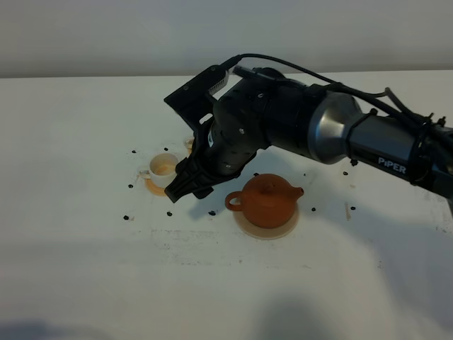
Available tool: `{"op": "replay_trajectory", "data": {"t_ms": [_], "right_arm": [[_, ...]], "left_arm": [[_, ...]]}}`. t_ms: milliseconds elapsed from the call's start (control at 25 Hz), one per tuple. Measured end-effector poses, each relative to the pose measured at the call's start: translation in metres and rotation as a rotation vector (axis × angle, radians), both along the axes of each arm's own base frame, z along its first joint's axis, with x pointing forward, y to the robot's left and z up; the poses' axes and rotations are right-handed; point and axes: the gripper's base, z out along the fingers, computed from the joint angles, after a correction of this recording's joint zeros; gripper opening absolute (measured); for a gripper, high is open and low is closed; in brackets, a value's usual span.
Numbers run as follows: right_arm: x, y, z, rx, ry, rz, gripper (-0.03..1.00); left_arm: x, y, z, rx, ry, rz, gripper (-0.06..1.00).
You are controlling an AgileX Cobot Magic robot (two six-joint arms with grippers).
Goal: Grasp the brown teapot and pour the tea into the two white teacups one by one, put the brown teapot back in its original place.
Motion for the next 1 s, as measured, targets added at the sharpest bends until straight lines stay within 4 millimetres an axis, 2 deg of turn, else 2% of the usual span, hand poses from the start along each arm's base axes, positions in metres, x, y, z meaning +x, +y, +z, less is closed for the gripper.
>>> {"op": "replay_trajectory", "data": {"t_ms": [400,680,1000], "right_arm": [[0.005,0.003,-0.018,-0.040,-0.020,0.030,0.55],[0.010,0.006,-0.038,-0.058,-0.019,0.043,0.55],[0.024,-0.004,-0.046,-0.065,-0.008,0.004,0.55]], "left_arm": [[0.000,0.000,0.000,0.001,0.000,0.001,0.54],[0.000,0.000,0.000,0.002,0.000,0.001,0.54],[0.000,0.000,0.000,0.002,0.000,0.001,0.54]]}}
